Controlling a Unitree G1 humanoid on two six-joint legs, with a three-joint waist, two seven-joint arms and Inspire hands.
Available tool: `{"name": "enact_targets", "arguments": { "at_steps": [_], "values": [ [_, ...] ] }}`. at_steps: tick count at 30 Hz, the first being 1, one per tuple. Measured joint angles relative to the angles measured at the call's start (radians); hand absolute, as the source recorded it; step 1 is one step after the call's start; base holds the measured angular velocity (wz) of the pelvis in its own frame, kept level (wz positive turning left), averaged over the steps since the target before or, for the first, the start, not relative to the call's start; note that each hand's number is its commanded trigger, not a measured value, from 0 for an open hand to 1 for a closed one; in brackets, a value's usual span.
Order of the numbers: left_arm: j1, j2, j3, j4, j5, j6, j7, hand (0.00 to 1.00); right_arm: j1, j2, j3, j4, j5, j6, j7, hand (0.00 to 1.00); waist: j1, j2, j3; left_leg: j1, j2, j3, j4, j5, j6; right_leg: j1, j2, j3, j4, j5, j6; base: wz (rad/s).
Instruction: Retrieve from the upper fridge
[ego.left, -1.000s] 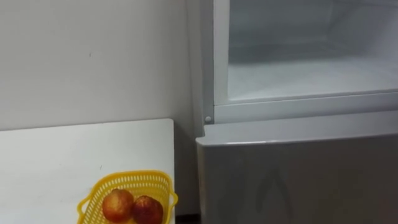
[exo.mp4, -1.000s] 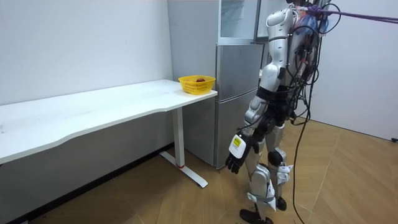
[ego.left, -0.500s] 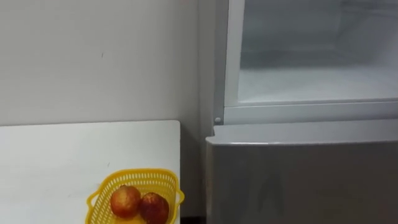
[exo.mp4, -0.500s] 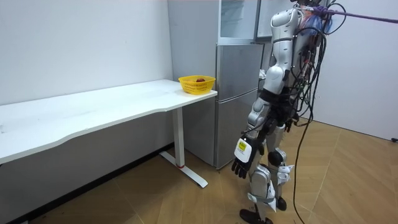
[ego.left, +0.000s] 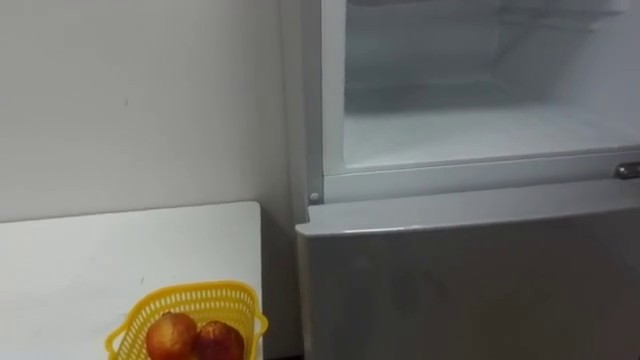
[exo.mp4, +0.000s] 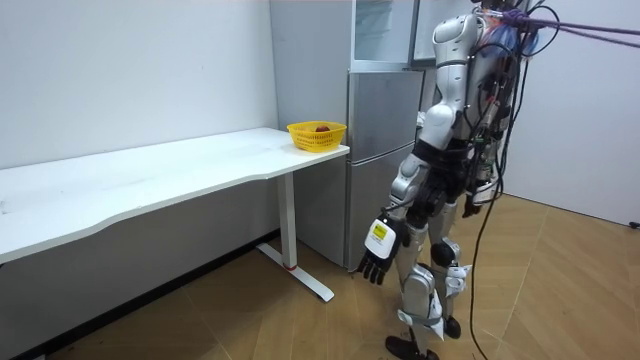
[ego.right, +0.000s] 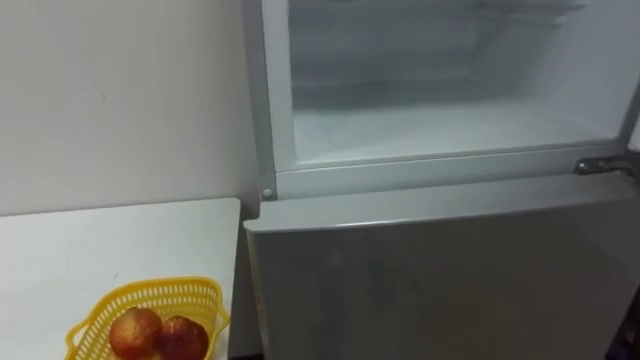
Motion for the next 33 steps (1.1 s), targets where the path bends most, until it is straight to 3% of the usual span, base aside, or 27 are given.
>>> {"name": "enact_targets", "arguments": {
  "at_steps": [1, 3, 8, 14, 16, 18, 22, 29, 33],
  "values": [
    [0.001, 0.002, 0.007, -0.001, -0.001, 0.000, 0.003, 0.00, -0.004, -0.001, -0.028, -0.021, 0.017, -0.001, -0.019, 0.00, -0.005, -0.007, -0.0040, 0.001, 0.000, 0.002, 0.000, 0.000, 0.000, -0.001, -0.001, 0.002, 0.006, -0.003, -0.001, -0.05],
    [0.005, 0.002, 0.007, -0.012, -0.001, 0.000, 0.006, 0.00, -0.003, -0.004, -0.053, -0.067, 0.045, -0.010, -0.047, 0.00, -0.009, -0.009, -0.0044, 0.003, 0.000, 0.010, 0.001, 0.000, 0.000, -0.004, -0.004, 0.006, 0.017, -0.009, 0.000, -0.05],
    [0.009, 0.010, 0.015, -0.037, -0.001, -0.008, 0.007, 0.00, -0.032, -0.063, -0.104, -0.157, 0.097, -0.020, -0.137, 0.00, -0.011, -0.025, -0.0018, -0.003, 0.001, 0.018, 0.005, 0.000, 0.000, -0.021, -0.007, 0.010, 0.032, -0.012, 0.000, -0.03],
    [0.039, 0.012, 0.072, -0.078, -0.001, -0.017, 0.008, 0.00, -0.088, -0.116, -0.197, -0.407, 0.080, -0.083, -0.264, 0.00, -0.031, -0.049, 0.0001, -0.018, 0.001, 0.024, 0.003, 0.001, 0.000, -0.037, -0.004, 0.010, 0.032, -0.011, 0.000, 0.01],
    [0.040, 0.012, 0.069, -0.078, -0.004, -0.026, 0.019, 0.00, -0.089, -0.123, -0.196, -0.566, 0.067, -0.106, -0.330, 0.00, -0.030, -0.053, -0.0003, -0.029, 0.002, 0.030, 0.004, 0.001, 0.000, -0.050, -0.002, 0.016, 0.032, -0.011, 0.000, -0.05],
    [0.038, 0.012, 0.069, -0.081, -0.004, -0.036, 0.020, 0.00, -0.094, -0.129, -0.193, -0.674, 0.050, -0.122, -0.353, 0.00, -0.028, -0.054, 0.0040, -0.036, 0.002, 0.033, 0.003, 0.001, 0.000, -0.058, 0.002, 0.018, 0.032, -0.008, 0.000, -0.08],
    [0.039, 0.013, 0.067, -0.077, 0.001, -0.046, 0.026, 0.00, -0.129, -0.148, -0.185, -0.848, -0.010, -0.143, -0.390, 0.00, -0.023, -0.053, 0.0046, -0.034, 0.001, 0.047, -0.010, 0.001, 0.000, -0.069, 0.004, 0.033, 0.031, -0.008, 0.000, -0.11],
    [0.040, 0.011, 0.060, -0.076, 0.000, -0.060, 0.024, 0.00, -0.112, -0.148, -0.154, -1.097, -0.137, -0.166, -0.389, 0.00, -0.004, -0.048, 0.0070, -0.035, 0.000, 0.048, -0.015, 0.000, 0.000, -0.070, 0.004, 0.034, 0.031, -0.007, 0.001, -0.01],
    [0.044, 0.011, 0.020, -0.068, 0.000, -0.070, 0.020, 0.00, -0.103, -0.149, -0.079, -1.229, -0.214, -0.166, -0.353, 0.00, 0.001, -0.039, 0.0088, -0.035, 0.000, 0.049, -0.015, 0.000, 0.000, -0.071, 0.004, 0.035, 0.031, -0.008, 0.000, 0.00]
  ]
}}
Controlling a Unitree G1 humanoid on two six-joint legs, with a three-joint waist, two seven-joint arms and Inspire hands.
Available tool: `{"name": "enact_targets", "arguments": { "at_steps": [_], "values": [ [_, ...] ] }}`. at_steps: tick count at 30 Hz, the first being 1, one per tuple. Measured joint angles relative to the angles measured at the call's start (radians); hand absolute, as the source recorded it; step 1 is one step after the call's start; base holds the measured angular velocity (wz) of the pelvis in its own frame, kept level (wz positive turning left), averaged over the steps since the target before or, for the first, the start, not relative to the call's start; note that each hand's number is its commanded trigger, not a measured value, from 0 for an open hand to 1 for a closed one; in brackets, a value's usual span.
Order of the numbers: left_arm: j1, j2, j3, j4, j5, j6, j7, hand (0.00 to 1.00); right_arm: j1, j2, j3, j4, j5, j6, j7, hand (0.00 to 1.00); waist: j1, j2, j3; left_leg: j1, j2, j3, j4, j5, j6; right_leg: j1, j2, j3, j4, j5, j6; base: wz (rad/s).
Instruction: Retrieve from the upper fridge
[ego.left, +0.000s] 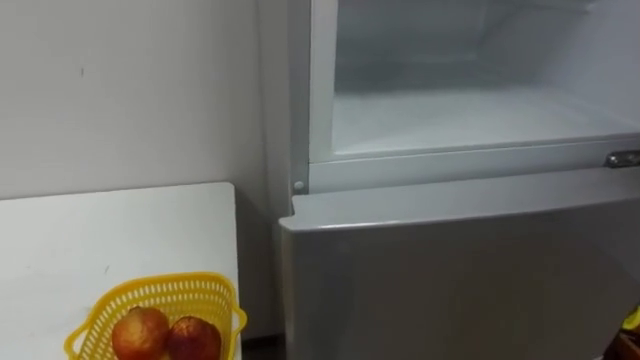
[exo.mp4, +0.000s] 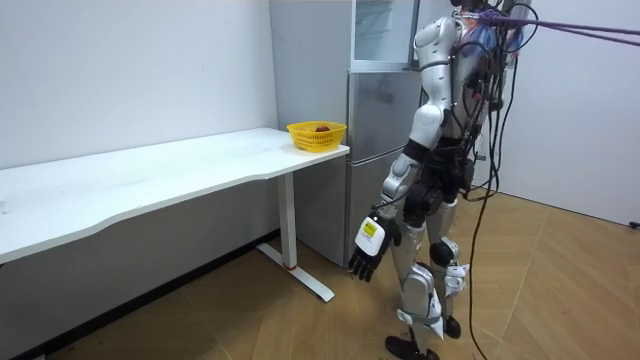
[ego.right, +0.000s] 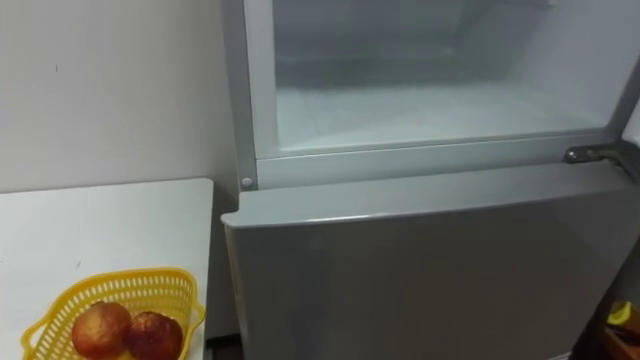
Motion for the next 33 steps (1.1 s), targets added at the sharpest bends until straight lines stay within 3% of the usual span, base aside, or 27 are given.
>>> {"name": "enact_targets", "arguments": {
  "at_steps": [5, 13, 22, 24, 33],
  "values": [
    [0.000, 0.001, -0.001, 0.024, 0.000, -0.021, -0.005, 0.00, 0.004, -0.009, 0.054, -0.102, -0.080, 0.001, 0.103, 0.00, 0.018, -0.003, -0.0007, 0.002, 0.000, 0.000, 0.000, 0.000, 0.000, 0.000, 0.001, 0.003, -0.002, 0.000, 0.000, 0.00],
    [0.017, 0.001, -0.022, 0.027, -0.001, -0.033, -0.005, 0.00, 0.004, -0.009, 0.112, -0.111, -0.107, 0.001, 0.182, 0.00, 0.024, -0.008, -0.0024, 0.007, 0.002, 0.006, 0.002, 0.000, 0.000, 0.001, 0.001, 0.008, 0.000, 0.000, -0.001, -0.01],
    [0.018, 0.004, -0.021, 0.040, -0.001, -0.050, -0.004, 0.00, 0.004, -0.023, 0.138, -0.154, -0.162, 0.001, 0.213, 0.00, 0.047, -0.025, -0.0079, 0.010, 0.002, 0.004, 0.001, 0.000, 0.000, 0.005, 0.001, 0.009, 0.003, 0.001, -0.001, 0.00],
    [0.017, 0.005, -0.023, 0.050, -0.007, -0.051, -0.004, 0.00, 0.002, -0.045, 0.158, -0.157, -0.238, 0.002, 0.230, 0.00, 0.048, -0.025, -0.0078, 0.009, 0.002, 0.003, 0.002, 0.000, 0.000, 0.005, 0.000, 0.005, 0.002, 0.004, 0.000, 0.00],
    [0.012, 0.009, -0.060, 0.088, -0.002, -0.046, -0.039, 0.00, -0.002, -0.051, 0.217, -0.199, -0.493, 0.001, 0.302, 0.00, 0.061, -0.008, -0.0047, 0.010, 0.005, 0.006, 0.001, 0.000, 0.000, 0.004, -0.003, -0.001, 0.003, 0.005, -0.002, 0.00]
  ]
}}
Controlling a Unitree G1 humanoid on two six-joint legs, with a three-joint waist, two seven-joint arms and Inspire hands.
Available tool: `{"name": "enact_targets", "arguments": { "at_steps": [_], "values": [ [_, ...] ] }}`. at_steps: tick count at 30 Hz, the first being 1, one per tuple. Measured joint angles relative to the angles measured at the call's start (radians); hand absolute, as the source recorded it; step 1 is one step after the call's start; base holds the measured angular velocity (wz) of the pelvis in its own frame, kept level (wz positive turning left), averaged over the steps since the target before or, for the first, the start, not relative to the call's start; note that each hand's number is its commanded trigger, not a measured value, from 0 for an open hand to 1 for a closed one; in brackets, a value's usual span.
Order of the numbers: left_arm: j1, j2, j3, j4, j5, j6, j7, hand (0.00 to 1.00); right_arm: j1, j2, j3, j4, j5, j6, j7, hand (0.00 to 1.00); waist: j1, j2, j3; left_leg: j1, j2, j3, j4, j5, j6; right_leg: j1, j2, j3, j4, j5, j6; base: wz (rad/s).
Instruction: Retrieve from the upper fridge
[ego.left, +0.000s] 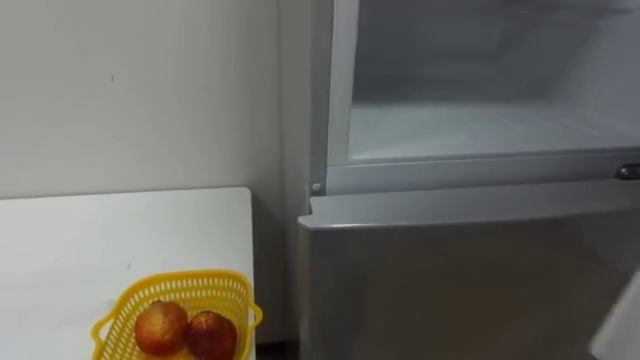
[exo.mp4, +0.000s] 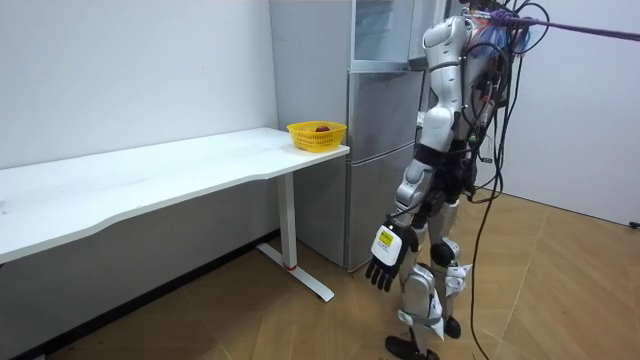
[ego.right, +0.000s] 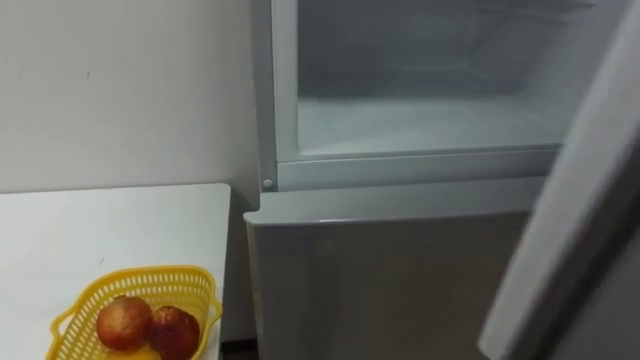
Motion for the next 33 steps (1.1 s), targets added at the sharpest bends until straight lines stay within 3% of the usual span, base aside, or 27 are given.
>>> {"name": "enact_targets", "arguments": {
  "at_steps": [7, 16, 22, 26, 33],
  "values": [
    [0.000, 0.000, -0.019, 0.000, 0.001, 0.004, -0.008, 0.00, -0.002, -0.002, 0.070, -0.025, -0.165, 0.006, 0.055, 0.00, 0.016, -0.012, 0.0005, 0.004, -0.001, -0.001, 0.000, 0.000, 0.000, 0.008, 0.003, -0.002, -0.003, 0.000, 0.000, 0.00],
    [0.000, 0.001, -0.019, -0.012, 0.002, -0.001, -0.006, 0.00, -0.002, -0.001, 0.106, -0.006, -0.243, 0.021, 0.094, 0.00, 0.046, -0.027, 0.0024, 0.005, -0.001, -0.006, 0.003, 0.000, 0.000, 0.008, 0.001, -0.006, -0.003, 0.001, 0.000, 0.00],
    [0.002, 0.000, -0.019, -0.018, 0.002, -0.002, -0.004, 0.00, -0.002, 0.000, 0.117, -0.006, -0.247, 0.022, 0.101, 0.00, 0.050, -0.022, -0.0009, -0.013, 0.000, -0.015, 0.009, 0.000, 0.000, -0.001, 0.002, -0.009, -0.002, 0.006, -0.002, -0.01],
    [0.002, 0.004, -0.023, -0.016, 0.002, 0.000, -0.003, 0.00, -0.002, 0.000, 0.115, 0.010, -0.246, 0.011, 0.092, 0.00, 0.048, -0.017, 0.0027, -0.012, 0.000, -0.039, 0.019, 0.000, 0.000, 0.004, 0.001, -0.018, -0.002, 0.008, -0.003, 0.07],
    [0.005, 0.007, -0.062, -0.011, -0.004, 0.000, 0.000, 0.00, -0.002, 0.000, 0.142, 0.060, -0.265, 0.006, 0.057, 0.00, 0.051, -0.016, 0.0036, -0.009, 0.002, -0.042, 0.020, 0.000, 0.000, 0.016, -0.002, -0.028, -0.002, 0.009, -0.005, 0.05]
  ]
}}
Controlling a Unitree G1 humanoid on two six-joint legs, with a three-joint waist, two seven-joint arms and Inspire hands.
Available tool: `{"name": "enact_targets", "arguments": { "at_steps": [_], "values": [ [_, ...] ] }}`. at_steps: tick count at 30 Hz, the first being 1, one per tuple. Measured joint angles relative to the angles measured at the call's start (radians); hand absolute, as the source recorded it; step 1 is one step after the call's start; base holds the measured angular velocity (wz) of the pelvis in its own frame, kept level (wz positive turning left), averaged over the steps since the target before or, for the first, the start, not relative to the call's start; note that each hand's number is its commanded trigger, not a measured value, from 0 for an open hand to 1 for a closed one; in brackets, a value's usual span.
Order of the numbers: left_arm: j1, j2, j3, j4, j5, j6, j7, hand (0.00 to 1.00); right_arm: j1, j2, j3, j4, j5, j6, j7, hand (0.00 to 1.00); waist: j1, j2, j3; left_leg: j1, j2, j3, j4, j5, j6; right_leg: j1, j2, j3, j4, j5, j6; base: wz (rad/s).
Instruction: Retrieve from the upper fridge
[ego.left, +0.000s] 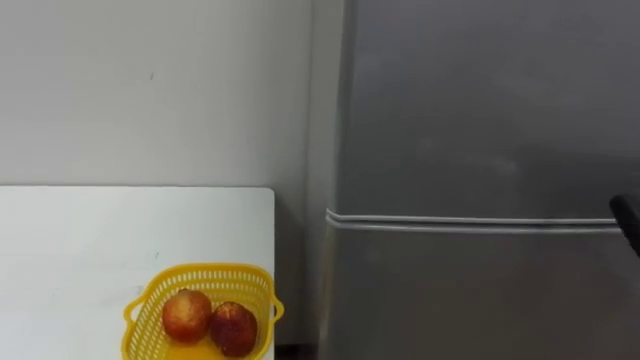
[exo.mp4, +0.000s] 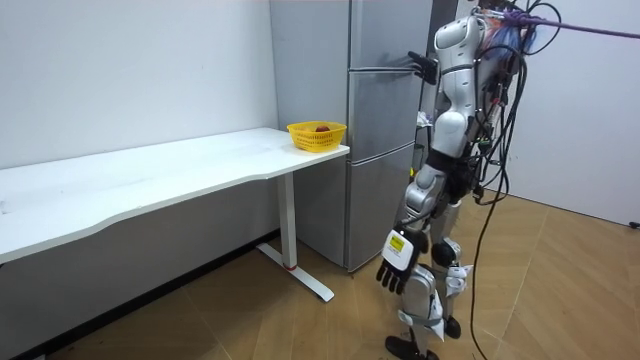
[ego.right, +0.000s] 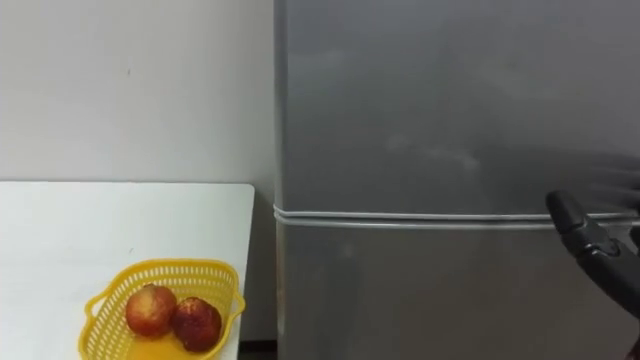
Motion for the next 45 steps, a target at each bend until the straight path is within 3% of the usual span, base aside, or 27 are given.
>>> {"name": "enact_targets", "arguments": {
  "at_steps": [8, 14, 15, 19, 23, 28, 34, 45],
  "values": [
    [0.000, 0.006, -0.001, 0.000, 0.003, -0.004, 0.025, 0.00, 0.002, 0.009, -0.001, 0.048, -0.025, -0.016, -0.163, 0.00, -0.006, 0.006, -0.0014, -0.013, 0.001, -0.004, 0.010, -0.002, 0.001, 0.000, 0.005, 0.001, -0.005, 0.003, 0.001, 0.04],
    [0.001, 0.003, -0.001, -0.005, -0.005, 0.010, 0.063, 0.00, 0.075, 0.013, -0.007, 0.140, -0.026, -0.015, -0.323, 0.00, -0.008, 0.024, -0.0054, -0.017, -0.004, -0.007, 0.005, -0.001, 0.001, 0.007, 0.007, -0.001, -0.016, 0.006, 0.006, 0.04],
    [0.001, 0.002, 0.004, -0.007, -0.005, 0.022, 0.071, 0.00, 0.086, 0.028, -0.007, 0.185, -0.032, -0.015, -0.351, 0.00, -0.011, 0.021, -0.0015, -0.016, -0.005, -0.007, 0.002, -0.001, 0.001, 0.013, 0.006, -0.002, -0.016, 0.006, 0.006, 0.00],
    [-0.004, -0.015, 0.005, -0.012, -0.004, 0.052, 0.084, 0.00, 0.133, 0.094, -0.005, 0.311, -0.053, 0.023, -0.406, 0.00, -0.016, 0.035, -0.0039, -0.011, -0.007, -0.003, -0.004, -0.001, 0.001, 0.014, 0.004, -0.002, -0.020, 0.004, 0.009, -0.02],
    [-0.004, -0.023, 0.003, -0.017, -0.004, 0.066, 0.084, 0.00, 0.152, 0.139, 0.001, 0.445, -0.053, 0.038, -0.417, 0.00, -0.018, 0.036, -0.0051, 0.000, -0.007, 0.008, -0.006, -0.001, 0.001, 0.017, 0.001, -0.001, -0.020, 0.000, 0.010, -0.01],
    [-0.004, -0.025, 0.004, -0.049, -0.002, 0.080, 0.081, 0.00, 0.175, 0.158, 0.039, 0.571, -0.056, 0.048, -0.406, 0.00, -0.019, 0.043, -0.0048, 0.000, -0.007, 0.009, -0.006, -0.001, 0.001, 0.019, 0.003, -0.003, -0.021, -0.001, 0.011, 0.01],
    [-0.006, -0.025, -0.007, -0.049, -0.002, 0.072, 0.086, 0.00, 0.179, 0.162, 0.114, 0.765, -0.066, 0.048, -0.377, 0.00, -0.018, 0.043, -0.0033, -0.001, -0.007, 0.007, -0.007, -0.002, 0.002, 0.015, -0.003, -0.001, -0.019, -0.003, 0.011, 0.00],
    [-0.028, -0.024, -0.015, -0.046, -0.002, 0.069, 0.056, 0.00, 0.176, 0.165, 0.157, 1.008, -0.106, 0.056, -0.236, 0.00, -0.006, 0.049, -0.0039, 0.000, -0.008, 0.007, -0.008, -0.003, 0.003, 0.018, -0.003, -0.001, -0.019, -0.004, 0.011, 0.00]
  ]
}}
